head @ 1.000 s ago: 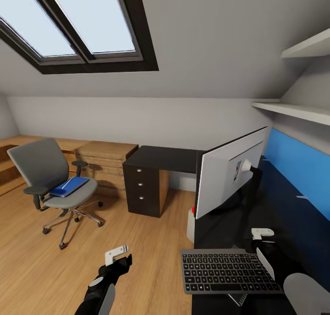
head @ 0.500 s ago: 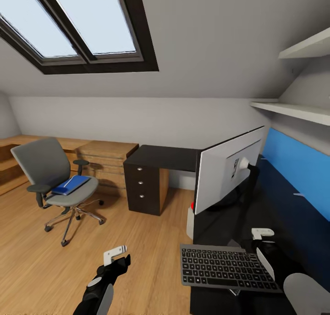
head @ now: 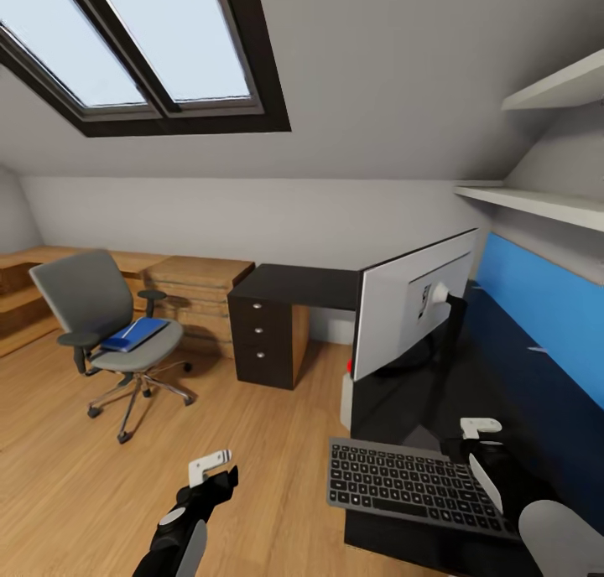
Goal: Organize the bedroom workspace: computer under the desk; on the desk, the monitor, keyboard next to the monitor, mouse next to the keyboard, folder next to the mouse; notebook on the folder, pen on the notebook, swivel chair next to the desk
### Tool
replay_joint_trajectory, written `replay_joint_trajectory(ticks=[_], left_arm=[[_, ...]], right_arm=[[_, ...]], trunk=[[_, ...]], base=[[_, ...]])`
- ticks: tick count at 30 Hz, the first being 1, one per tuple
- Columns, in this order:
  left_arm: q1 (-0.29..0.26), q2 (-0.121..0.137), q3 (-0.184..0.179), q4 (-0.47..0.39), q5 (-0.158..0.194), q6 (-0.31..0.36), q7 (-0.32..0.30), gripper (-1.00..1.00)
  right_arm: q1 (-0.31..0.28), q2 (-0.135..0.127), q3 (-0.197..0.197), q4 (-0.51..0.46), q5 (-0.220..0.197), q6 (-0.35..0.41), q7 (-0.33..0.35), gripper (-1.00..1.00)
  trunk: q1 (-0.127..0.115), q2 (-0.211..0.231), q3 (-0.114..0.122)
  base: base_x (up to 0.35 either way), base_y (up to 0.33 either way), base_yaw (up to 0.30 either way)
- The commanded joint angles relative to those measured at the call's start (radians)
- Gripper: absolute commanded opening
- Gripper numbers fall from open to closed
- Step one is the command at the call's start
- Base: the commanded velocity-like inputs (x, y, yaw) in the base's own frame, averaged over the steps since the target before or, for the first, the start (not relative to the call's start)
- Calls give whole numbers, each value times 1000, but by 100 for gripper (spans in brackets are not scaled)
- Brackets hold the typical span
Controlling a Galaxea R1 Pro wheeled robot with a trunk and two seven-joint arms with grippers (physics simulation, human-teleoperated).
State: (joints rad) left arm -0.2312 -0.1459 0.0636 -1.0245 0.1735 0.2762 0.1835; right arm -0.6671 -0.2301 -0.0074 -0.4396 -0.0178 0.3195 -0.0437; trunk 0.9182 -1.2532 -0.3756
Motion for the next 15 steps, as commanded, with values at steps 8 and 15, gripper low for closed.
replay_joint_trajectory(ticks=[8, 15], left_arm=[[0, 0, 0, -2, 11, 5, 4, 100], [0, 0, 1, -2, 11, 6, 4, 100]], right_arm=[[0, 0, 0, -2, -2, 6, -2, 100], [0, 0, 0, -2, -1, 4, -2, 100]], trunk=[[-1, -1, -1], [-1, -1, -1]], base=[[-123, 0, 0], [-157, 0, 0]])
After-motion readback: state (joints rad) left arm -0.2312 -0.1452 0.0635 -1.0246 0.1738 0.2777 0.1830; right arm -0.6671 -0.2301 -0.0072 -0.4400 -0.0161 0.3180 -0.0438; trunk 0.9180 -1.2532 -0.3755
